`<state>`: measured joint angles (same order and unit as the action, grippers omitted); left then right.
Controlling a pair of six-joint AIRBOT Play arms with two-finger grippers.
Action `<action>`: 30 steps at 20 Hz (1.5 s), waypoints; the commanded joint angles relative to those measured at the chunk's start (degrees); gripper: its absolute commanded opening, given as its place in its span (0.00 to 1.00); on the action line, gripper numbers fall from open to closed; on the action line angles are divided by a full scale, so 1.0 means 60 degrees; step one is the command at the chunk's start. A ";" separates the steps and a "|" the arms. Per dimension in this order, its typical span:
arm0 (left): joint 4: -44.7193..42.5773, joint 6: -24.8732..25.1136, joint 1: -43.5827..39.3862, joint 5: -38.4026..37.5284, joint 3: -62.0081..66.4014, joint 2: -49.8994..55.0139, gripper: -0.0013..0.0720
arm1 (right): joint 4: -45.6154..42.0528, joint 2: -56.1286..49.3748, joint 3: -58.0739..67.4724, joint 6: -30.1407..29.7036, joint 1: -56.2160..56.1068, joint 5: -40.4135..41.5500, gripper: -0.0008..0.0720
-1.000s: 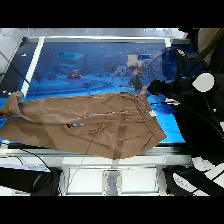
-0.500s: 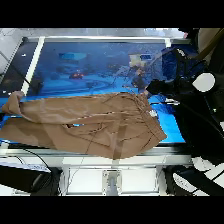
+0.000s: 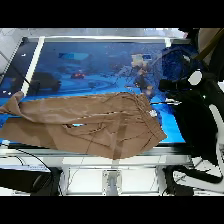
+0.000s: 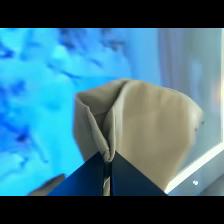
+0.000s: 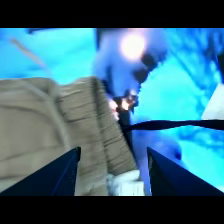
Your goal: Fold the clothes and pants, and hang the long-sleeved shirts on hangers.
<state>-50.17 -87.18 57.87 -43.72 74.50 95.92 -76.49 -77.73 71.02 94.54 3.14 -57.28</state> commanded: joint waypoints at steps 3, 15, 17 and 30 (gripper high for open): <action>0.0087 0.0080 -0.0430 -0.0324 0.0007 -0.0168 0.03 | 0.3763 -0.3089 0.1195 -0.2018 0.1319 -0.0331 0.69; 0.0087 0.0117 -0.0590 -0.0255 0.0004 -0.0168 0.03 | 0.5136 -0.6415 0.3982 -0.2889 0.1239 -0.2681 0.74; 0.0087 0.0120 -0.0590 -0.0255 0.0004 -0.0164 0.03 | 0.5136 -0.6495 0.3982 -0.2907 0.1217 -0.2492 0.74; 0.0091 0.0193 -0.0590 -0.0259 0.0007 -0.0175 0.03 | 0.4881 -0.6379 0.4164 -0.3697 0.0554 -0.2146 0.06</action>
<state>-49.63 -86.35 54.33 -45.28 74.50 94.94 -47.57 -116.64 95.15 72.95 6.42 -70.74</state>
